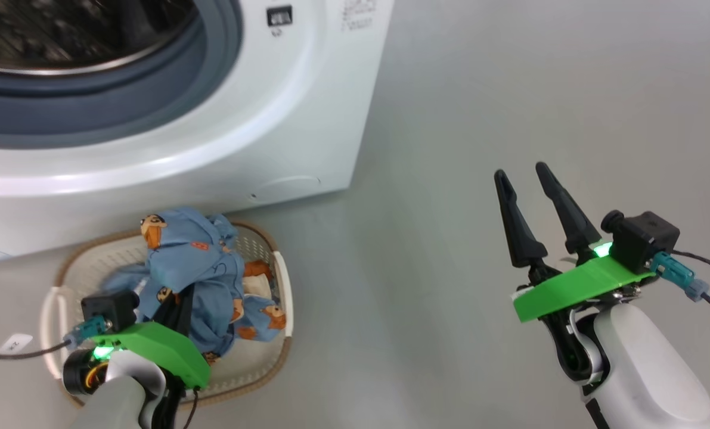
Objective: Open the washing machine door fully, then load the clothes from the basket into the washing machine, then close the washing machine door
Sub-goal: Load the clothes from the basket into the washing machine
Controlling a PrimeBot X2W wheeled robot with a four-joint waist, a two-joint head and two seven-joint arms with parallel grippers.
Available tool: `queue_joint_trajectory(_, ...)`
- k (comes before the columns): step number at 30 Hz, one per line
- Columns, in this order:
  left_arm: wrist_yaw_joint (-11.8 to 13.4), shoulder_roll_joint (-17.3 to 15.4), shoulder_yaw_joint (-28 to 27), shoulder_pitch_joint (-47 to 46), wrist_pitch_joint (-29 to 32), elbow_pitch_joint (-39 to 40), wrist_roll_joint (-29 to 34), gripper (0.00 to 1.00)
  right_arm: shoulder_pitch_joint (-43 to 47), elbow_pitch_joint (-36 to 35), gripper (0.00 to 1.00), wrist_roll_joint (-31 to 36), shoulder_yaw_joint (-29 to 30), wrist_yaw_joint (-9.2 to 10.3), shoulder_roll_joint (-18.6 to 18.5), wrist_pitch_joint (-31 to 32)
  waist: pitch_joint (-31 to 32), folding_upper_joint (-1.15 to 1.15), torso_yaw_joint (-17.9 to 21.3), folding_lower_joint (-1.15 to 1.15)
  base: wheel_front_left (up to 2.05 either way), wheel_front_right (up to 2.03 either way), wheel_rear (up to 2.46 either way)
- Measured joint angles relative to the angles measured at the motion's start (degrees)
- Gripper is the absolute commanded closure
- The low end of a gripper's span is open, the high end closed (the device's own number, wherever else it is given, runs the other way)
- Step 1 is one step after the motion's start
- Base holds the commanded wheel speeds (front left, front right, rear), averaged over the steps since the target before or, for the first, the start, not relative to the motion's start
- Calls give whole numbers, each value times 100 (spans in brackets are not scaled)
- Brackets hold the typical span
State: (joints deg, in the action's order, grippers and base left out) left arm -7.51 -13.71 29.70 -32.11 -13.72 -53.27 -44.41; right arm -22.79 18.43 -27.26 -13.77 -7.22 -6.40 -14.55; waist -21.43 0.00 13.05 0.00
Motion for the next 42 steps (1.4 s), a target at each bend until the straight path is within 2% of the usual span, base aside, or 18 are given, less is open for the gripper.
queue_joint_trajectory(4, 0, -34, -131, 274, -49, 446, -19, 100, 147, 74, 0, -4, 20, 0, -82, 0, 324, 0, -137, 0, 0, 0, 0)
queue_joint_trajectory(12, 83, -65, -795, 892, -51, 1700, 149, 100, 448, 130, 0, -87, 69, 0, -153, 0, 857, 0, -361, 0, 0, 0, 0)
queue_joint_trajectory(19, 376, -51, -1384, 1543, -51, 2932, 569, 100, 538, 148, 0, -107, 48, 0, -281, 0, 1266, 0, -525, 0, 0, 0, 0)
queue_joint_trajectory(28, 715, -26, -1749, 2167, -67, 4130, 1082, 100, 723, 167, 0, -142, -43, 0, -367, 0, 1616, 0, -588, 0, 0, 0, 0)
queue_joint_trajectory(33, 766, 45, -1788, 2416, -67, 4488, 1182, 100, 826, 166, 0, -135, -45, 0, -424, 1, 1698, 0, -580, 0, 0, 0, 0)
queue_joint_trajectory(42, 810, 54, -1822, 2546, -67, 4571, 1230, 100, 829, 167, 0, -132, -80, 0, -449, 1, 1776, 0, -552, 0, 0, 0, 0)
